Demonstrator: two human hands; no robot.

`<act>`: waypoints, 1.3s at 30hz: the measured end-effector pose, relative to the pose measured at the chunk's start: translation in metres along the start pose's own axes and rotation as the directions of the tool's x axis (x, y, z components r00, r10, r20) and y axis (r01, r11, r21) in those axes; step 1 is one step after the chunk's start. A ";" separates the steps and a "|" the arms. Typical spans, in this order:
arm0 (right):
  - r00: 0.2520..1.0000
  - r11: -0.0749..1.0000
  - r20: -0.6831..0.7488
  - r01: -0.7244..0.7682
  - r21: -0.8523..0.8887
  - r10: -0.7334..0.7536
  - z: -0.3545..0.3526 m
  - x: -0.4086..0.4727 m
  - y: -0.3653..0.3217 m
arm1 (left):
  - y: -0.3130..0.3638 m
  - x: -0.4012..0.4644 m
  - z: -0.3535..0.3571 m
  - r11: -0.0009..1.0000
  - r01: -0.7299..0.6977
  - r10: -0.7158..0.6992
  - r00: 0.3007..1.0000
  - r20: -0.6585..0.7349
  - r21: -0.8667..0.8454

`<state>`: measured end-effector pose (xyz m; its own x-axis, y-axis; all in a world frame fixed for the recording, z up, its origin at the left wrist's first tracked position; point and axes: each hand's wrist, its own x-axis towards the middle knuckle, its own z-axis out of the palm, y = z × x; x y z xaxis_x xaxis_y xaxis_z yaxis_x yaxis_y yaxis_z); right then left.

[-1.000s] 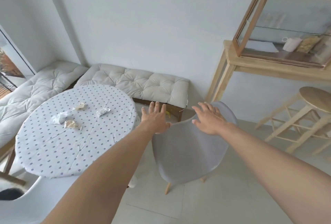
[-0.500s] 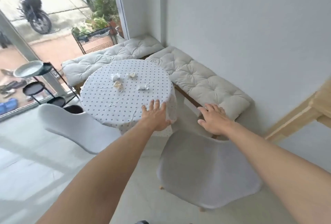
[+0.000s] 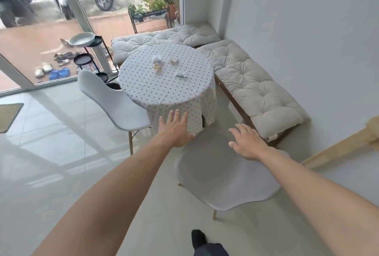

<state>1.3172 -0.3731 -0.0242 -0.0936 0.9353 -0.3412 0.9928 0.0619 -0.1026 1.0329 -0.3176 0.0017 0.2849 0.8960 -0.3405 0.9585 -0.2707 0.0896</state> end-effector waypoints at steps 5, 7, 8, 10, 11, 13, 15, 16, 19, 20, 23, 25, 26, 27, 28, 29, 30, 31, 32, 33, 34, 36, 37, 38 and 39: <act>0.997 0.998 0.047 0.060 -0.019 -0.059 0.013 -0.025 0.032 | 0.037 -0.043 0.028 0.996 0.071 -0.071 0.997 -0.008 -0.053; 0.994 0.995 0.041 0.098 0.006 -0.098 0.012 -0.029 0.046 | 0.053 -0.053 0.036 0.993 0.106 -0.107 0.994 -0.010 -0.044; 0.992 0.992 0.036 0.122 0.012 -0.123 0.012 -0.030 0.054 | 0.062 -0.057 0.041 0.991 0.129 -0.129 0.992 -0.008 -0.038; 0.983 0.984 0.032 0.181 -0.008 -0.180 0.014 -0.029 0.073 | 0.083 -0.063 0.053 0.982 0.181 -0.182 0.983 -0.008 -0.044; 0.976 0.977 0.038 0.213 -0.021 -0.212 0.015 -0.028 0.084 | 0.096 -0.065 0.060 0.976 0.211 -0.211 0.977 -0.003 -0.058; 0.962 0.962 0.061 0.271 -0.043 -0.268 0.019 -0.026 0.108 | 0.123 -0.068 0.076 0.960 0.268 -0.268 0.963 0.009 -0.076; 0.948 0.948 0.086 0.312 -0.066 -0.306 0.027 -0.023 0.132 | 0.152 -0.069 0.093 0.944 0.318 -0.319 0.948 0.006 -0.094; 0.941 0.941 0.106 0.331 -0.074 -0.322 0.032 -0.024 0.144 | 0.167 -0.071 0.101 0.935 0.338 -0.339 0.941 0.010 -0.111; 0.918 0.921 0.161 0.379 -0.088 -0.362 0.048 -0.035 0.178 | 0.215 -0.078 0.124 0.916 0.379 -0.375 0.925 0.054 -0.130; 0.912 0.917 0.177 0.390 -0.089 -0.370 0.055 -0.039 0.189 | 0.230 -0.080 0.132 0.912 0.390 -0.383 0.921 0.076 -0.128; 0.899 0.906 0.211 0.410 -0.100 -0.384 0.068 -0.050 0.217 | 0.267 -0.079 0.149 0.900 0.417 -0.404 0.907 0.120 -0.126; 0.894 0.905 0.223 0.415 -0.092 -0.387 0.075 -0.055 0.232 | 0.287 -0.078 0.157 0.897 0.420 -0.404 0.906 0.130 -0.139; 0.893 0.904 0.226 0.418 -0.090 -0.390 0.078 -0.057 0.239 | 0.296 -0.078 0.160 0.898 0.417 -0.400 0.907 0.132 -0.145; 0.889 0.901 0.228 0.424 -0.090 -0.396 0.080 -0.059 0.244 | 0.306 -0.077 0.163 0.899 0.411 -0.394 0.910 0.133 -0.150; 0.885 0.897 0.231 0.433 -0.091 -0.403 0.083 -0.061 0.249 | 0.315 -0.076 0.166 0.902 0.404 -0.386 0.913 0.135 -0.152; 0.882 0.893 0.235 0.440 -0.096 -0.409 0.085 -0.062 0.253 | 0.325 -0.075 0.168 0.907 0.395 -0.377 0.916 0.136 -0.148; 0.879 0.890 0.241 0.445 -0.103 -0.412 0.087 -0.063 0.257 | 0.335 -0.072 0.171 0.912 0.385 -0.367 0.920 0.139 -0.142; 0.875 0.886 0.248 0.451 -0.110 -0.415 0.090 -0.063 0.260 | 0.346 -0.070 0.174 0.916 0.374 -0.355 0.924 0.144 -0.142; 0.871 0.881 0.255 0.458 -0.118 -0.419 0.093 -0.063 0.263 | 0.357 -0.066 0.179 0.919 0.364 -0.343 0.927 0.151 -0.148; 0.867 0.874 0.257 0.468 -0.130 -0.426 0.096 -0.062 0.266 | 0.367 -0.063 0.183 0.921 0.355 -0.332 0.930 0.156 -0.157; 0.863 0.865 0.253 0.480 -0.144 -0.436 0.099 -0.062 0.267 | 0.377 -0.059 0.188 0.923 0.347 -0.323 0.933 0.160 -0.164; 0.856 0.849 0.235 0.503 -0.163 -0.461 0.104 -0.060 0.269 | 0.394 -0.052 0.199 0.926 0.333 -0.305 0.937 0.169 -0.179; 0.850 0.841 0.226 0.515 -0.168 -0.476 0.106 -0.059 0.269 | 0.401 -0.048 0.205 0.926 0.327 -0.296 0.939 0.174 -0.188; 0.842 0.828 0.217 0.531 -0.178 -0.493 0.109 -0.057 0.269 | 0.407 -0.045 0.211 0.925 0.323 -0.290 0.940 0.178 -0.199; 0.830 0.810 0.210 0.553 -0.195 -0.516 0.111 -0.055 0.270 | 0.412 -0.042 0.216 0.920 0.327 -0.293 0.940 0.174 -0.216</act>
<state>1.5821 -0.4462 -0.1370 -0.6057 0.6714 -0.4270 0.7671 0.6353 -0.0893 1.4129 -0.5426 -0.1497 -0.0148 0.8604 -0.5093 0.9775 0.1197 0.1738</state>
